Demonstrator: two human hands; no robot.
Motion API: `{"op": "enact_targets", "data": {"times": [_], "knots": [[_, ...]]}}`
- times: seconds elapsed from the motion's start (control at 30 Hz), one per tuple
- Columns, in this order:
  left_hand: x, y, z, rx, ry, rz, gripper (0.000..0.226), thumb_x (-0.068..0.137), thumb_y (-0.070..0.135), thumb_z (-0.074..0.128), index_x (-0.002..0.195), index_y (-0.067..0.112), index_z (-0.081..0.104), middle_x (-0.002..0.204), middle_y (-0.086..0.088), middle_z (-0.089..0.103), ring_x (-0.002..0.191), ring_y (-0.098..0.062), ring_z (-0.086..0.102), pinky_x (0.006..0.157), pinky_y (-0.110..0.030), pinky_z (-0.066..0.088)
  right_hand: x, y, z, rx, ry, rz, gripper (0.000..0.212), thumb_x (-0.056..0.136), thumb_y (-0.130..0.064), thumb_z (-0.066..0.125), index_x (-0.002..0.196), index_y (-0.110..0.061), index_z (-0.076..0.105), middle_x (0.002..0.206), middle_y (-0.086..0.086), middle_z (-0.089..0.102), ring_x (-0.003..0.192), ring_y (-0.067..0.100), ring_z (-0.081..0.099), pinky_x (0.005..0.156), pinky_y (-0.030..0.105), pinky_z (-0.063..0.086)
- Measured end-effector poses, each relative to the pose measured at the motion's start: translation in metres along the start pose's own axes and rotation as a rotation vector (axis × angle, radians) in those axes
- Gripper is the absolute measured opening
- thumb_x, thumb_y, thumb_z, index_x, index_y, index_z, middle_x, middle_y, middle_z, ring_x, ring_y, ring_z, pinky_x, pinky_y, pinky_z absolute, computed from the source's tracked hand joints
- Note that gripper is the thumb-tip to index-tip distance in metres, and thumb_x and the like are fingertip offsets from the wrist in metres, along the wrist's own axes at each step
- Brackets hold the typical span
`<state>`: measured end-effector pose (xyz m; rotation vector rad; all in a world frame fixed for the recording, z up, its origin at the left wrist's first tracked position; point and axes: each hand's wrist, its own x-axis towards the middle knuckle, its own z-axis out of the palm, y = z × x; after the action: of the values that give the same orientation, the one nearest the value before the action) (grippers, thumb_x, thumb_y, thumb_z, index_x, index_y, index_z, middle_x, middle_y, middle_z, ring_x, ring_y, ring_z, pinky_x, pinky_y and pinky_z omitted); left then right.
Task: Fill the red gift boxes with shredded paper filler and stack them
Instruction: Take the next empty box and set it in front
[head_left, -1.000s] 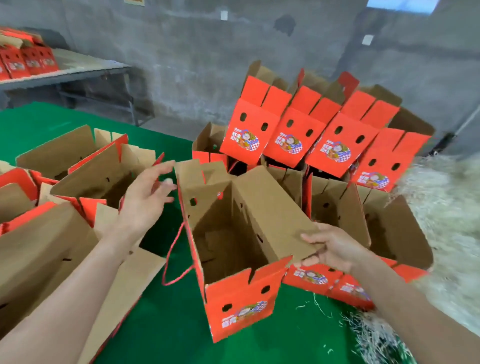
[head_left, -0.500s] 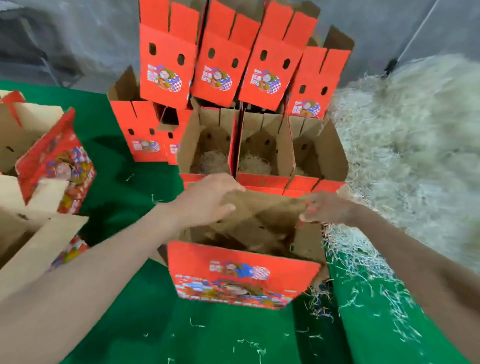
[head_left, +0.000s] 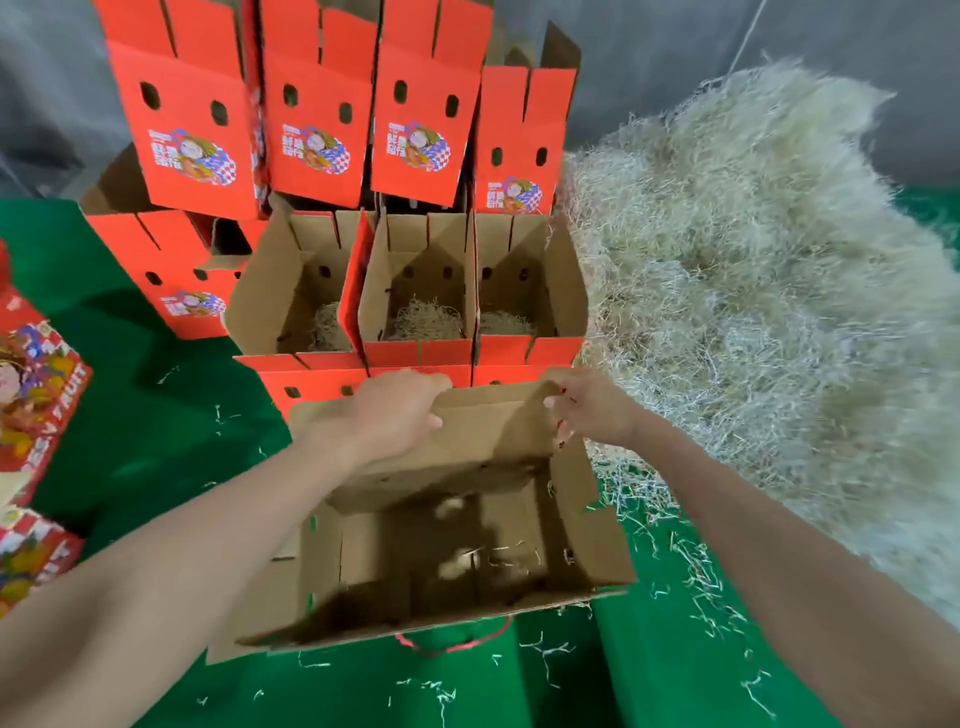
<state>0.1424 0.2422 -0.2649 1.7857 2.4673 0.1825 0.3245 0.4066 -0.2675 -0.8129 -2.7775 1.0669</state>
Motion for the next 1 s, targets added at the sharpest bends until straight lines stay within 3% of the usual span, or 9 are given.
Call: {"op": "enact_targets", "data": {"times": [0.17,0.27,0.4,0.5,0.63,0.73,0.8,0.9,1.0], "knots": [[0.013,0.035,0.015,0.08,-0.11,-0.004,0.029,0.088,0.032,0.059,0.112,0.018,0.05,0.103,-0.005,0.061,0.098,-0.027,0.059,0.063,-0.033,0.039,-0.03,0.031,-0.006,-0.062,0.073,-0.019,0.021,0.092,-0.026,0.055,0.11,-0.016,0.06,0.081,-0.014,0.058,0.075,0.001,0.056,0.065,0.006,0.039],[0.025,0.056,0.02,0.115,-0.045,0.045,0.045,0.085,0.035,0.062,0.125,0.023,0.045,0.109,0.0,0.061,0.101,-0.024,0.059,0.076,-0.037,0.045,-0.045,0.05,-0.01,0.002,0.078,-0.023,0.033,0.094,-0.031,0.052,0.121,-0.014,0.057,0.109,0.003,0.064,0.092,0.012,0.06,0.081,0.022,0.048],[0.05,0.085,0.012,0.11,-0.113,0.072,0.014,0.09,0.011,0.051,0.101,0.017,0.057,0.092,-0.003,0.062,0.088,-0.026,0.061,0.069,-0.038,0.05,-0.056,0.077,-0.029,0.008,0.131,-0.003,0.022,0.094,-0.017,0.053,0.113,-0.012,0.063,0.107,0.005,0.067,0.093,0.019,0.063,0.085,0.03,0.05],[0.067,0.106,0.004,0.069,-0.264,0.058,0.034,0.092,0.015,0.049,0.126,0.017,0.05,0.122,-0.01,0.058,0.11,-0.029,0.056,0.09,-0.042,0.048,-0.062,0.093,-0.043,-0.03,0.158,-0.03,0.022,0.093,-0.013,0.052,0.111,-0.012,0.064,0.106,0.001,0.068,0.09,0.012,0.063,0.082,0.024,0.051],[0.084,0.178,-0.003,-0.24,-0.081,0.303,0.049,0.094,0.035,0.048,0.141,0.032,0.033,0.143,0.006,0.04,0.131,-0.016,0.038,0.108,-0.034,0.027,-0.058,0.115,-0.077,-0.128,0.343,-0.022,0.026,0.091,-0.01,0.055,0.117,-0.011,0.061,0.113,0.001,0.066,0.094,0.01,0.063,0.089,0.031,0.052],[0.103,0.234,-0.003,-0.435,-0.01,0.354,0.039,0.092,0.034,0.052,0.131,0.035,0.045,0.13,0.01,0.052,0.107,-0.009,0.053,0.1,-0.03,0.039,-0.051,0.143,-0.123,-0.286,0.455,0.152,0.046,0.087,-0.019,0.062,0.131,-0.018,0.048,0.137,0.002,0.048,0.12,0.02,0.051,0.105,0.038,0.039],[0.121,0.258,-0.004,-0.559,-0.039,0.307,0.034,0.091,0.031,0.054,0.124,0.034,0.052,0.12,0.009,0.058,0.09,-0.01,0.061,0.086,-0.028,0.05,-0.05,0.169,-0.157,-0.474,0.378,0.378,0.074,0.081,-0.027,0.068,0.143,-0.024,0.028,0.152,0.006,0.024,0.138,0.031,0.025,0.113,0.05,0.022],[0.152,0.277,-0.001,-0.624,-0.053,0.245,0.034,0.091,0.026,0.055,0.125,0.022,0.054,0.119,0.002,0.061,0.095,-0.014,0.061,0.086,-0.032,0.052,-0.054,0.213,-0.197,-0.686,0.219,0.601,0.112,0.071,-0.035,0.076,0.148,-0.03,-0.007,0.154,0.015,-0.011,0.139,0.046,-0.004,0.108,0.063,0.004],[0.181,0.286,0.01,-0.607,-0.054,0.202,0.044,0.089,0.029,0.059,0.131,0.021,0.049,0.126,0.0,0.056,0.105,-0.011,0.055,0.094,-0.032,0.048,-0.058,0.249,-0.22,-0.682,0.192,0.78,0.109,0.076,-0.03,0.071,0.145,-0.035,-0.014,0.151,0.024,-0.015,0.137,0.051,-0.004,0.105,0.065,0.005]]}}
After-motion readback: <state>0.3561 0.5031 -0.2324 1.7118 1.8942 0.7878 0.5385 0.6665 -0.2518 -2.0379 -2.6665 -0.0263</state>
